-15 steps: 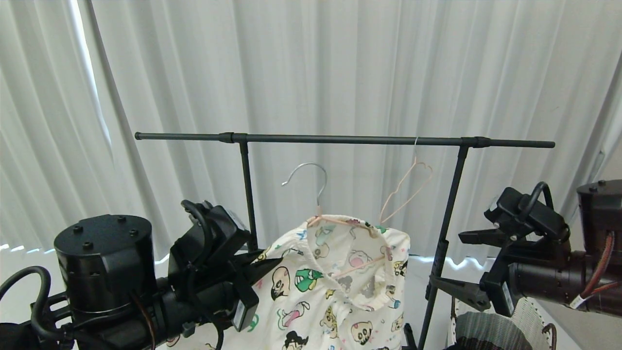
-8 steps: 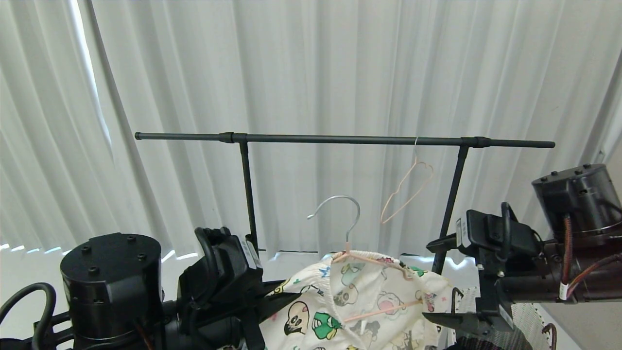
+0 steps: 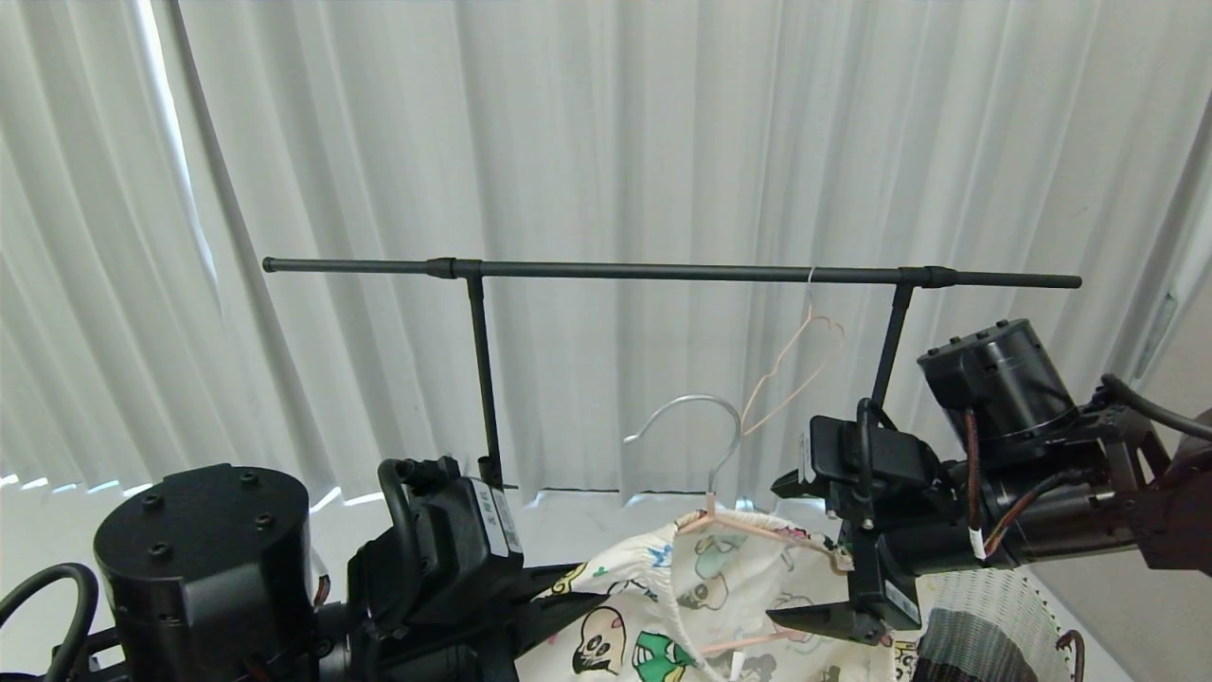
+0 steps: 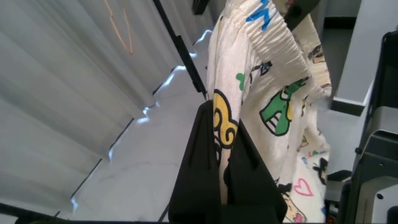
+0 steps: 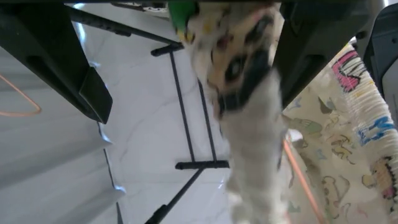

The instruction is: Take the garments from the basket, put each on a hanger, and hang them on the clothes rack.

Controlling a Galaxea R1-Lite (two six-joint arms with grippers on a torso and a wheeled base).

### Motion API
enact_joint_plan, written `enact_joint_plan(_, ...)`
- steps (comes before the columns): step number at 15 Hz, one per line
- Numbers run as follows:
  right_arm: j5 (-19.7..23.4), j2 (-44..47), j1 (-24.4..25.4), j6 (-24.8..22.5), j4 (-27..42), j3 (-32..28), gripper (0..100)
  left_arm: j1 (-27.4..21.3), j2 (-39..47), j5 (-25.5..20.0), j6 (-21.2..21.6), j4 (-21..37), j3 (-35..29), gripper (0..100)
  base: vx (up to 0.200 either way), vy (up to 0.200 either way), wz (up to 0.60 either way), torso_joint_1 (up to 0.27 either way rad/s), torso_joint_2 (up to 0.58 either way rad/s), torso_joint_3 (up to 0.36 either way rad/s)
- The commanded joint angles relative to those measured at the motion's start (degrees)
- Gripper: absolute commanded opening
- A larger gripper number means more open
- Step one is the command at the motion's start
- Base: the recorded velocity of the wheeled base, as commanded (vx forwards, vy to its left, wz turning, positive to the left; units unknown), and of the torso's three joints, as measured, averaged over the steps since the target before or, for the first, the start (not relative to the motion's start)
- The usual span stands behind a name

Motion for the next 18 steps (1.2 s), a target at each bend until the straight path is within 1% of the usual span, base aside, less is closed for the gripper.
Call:
enact_joint_plan(1, 0.08, 2.1, 0.6, -0.05, -0.01, -0.38, 0, -0.31, -0.37, -0.51, 0.08, -0.02, -0.08, 0, 0.0, 0.0, 0.0, 0.0, 0.0, 0.0)
enact_joint_plan(10, 0.34, 0.69, 1.65, -0.14, -0.1, -0.29, 0, -0.66, -0.28, 0.01, 1.92, -0.02, 0.18, 0, 0.0, 0.0, 0.0, 0.0, 0.0, 0.0)
enact_joint_plan(11, 0.52, 0.34, 1.74, -0.14, -0.1, -0.21, 0, -0.66, -0.02, 0.45, 2.36, -0.02, 0.18, 100, 0.0, 0.0, 0.0, 0.0, 0.0, 0.0)
enact_joint_plan(13, 0.52, -0.98, 1.83, -0.14, -0.1, -0.12, 0, -0.58, 0.07, 1.95, 2.45, -0.02, 0.1, 100, 0.0, 0.0, 0.0, 0.0, 0.0, 0.0)
enact_joint_plan(15, 0.16, -2.12, 0.77, -0.05, -0.1, 0.5, 0, -0.22, -0.37, 3.26, 2.36, -0.02, 0.18, 100, 0.0, 0.0, 0.0, 0.0, 0.0, 0.0)
enact_joint_plan(17, 0.16, -3.0, -0.63, -0.05, -0.19, 1.03, 0, 1.27, -1.33, 3.26, 2.36, -0.02, 0.27, 100, 0.0, 0.0, 0.0, 0.0, 0.0, 0.0)
enact_joint_plan(18, 0.16, -3.88, -2.57, -0.05, -0.19, 1.29, 0, 2.94, -3.0, 3.26, 2.36, -0.02, 0.8, 100, 0.0, 0.0, 0.0, 0.0, 0.0, 0.0)
